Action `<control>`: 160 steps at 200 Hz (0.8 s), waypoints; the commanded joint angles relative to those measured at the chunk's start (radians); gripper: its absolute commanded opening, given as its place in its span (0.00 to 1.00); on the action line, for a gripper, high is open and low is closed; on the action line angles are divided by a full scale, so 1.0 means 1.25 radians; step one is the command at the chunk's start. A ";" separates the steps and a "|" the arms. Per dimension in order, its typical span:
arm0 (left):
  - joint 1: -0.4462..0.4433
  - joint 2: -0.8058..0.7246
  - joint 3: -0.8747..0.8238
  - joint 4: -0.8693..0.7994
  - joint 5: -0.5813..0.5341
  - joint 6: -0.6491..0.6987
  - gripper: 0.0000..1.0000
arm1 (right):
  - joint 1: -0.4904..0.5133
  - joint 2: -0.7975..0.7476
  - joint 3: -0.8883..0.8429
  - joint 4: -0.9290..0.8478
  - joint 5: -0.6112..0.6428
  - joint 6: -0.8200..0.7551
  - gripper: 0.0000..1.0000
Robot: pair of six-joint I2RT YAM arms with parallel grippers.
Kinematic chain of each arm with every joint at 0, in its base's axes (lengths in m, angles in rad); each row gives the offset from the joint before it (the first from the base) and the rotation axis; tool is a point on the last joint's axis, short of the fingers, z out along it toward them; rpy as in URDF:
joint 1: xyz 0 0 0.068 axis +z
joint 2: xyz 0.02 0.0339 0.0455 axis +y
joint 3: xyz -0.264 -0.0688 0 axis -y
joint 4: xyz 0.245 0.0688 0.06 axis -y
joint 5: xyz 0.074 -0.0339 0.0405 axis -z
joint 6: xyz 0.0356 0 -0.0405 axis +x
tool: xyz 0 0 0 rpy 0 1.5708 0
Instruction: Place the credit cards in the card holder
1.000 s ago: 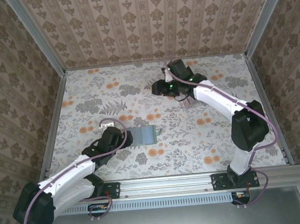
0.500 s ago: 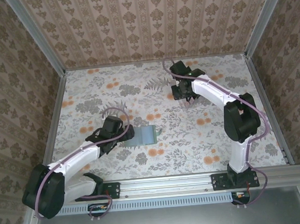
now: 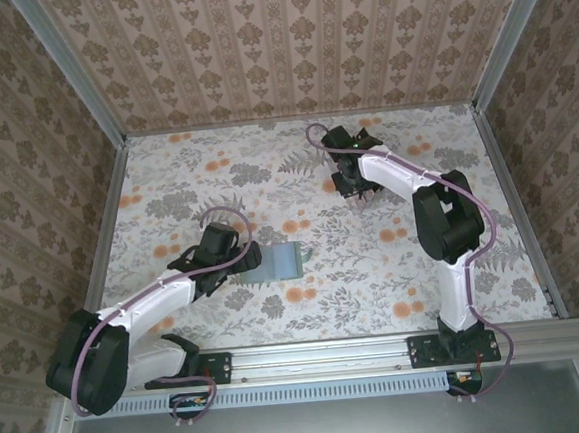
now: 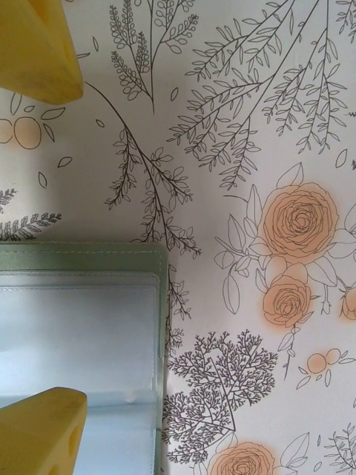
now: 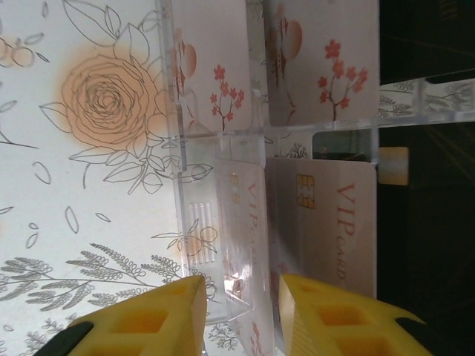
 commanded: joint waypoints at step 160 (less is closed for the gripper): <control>0.004 0.013 0.012 0.032 0.024 0.012 1.00 | -0.017 -0.004 0.029 -0.041 -0.069 -0.045 0.02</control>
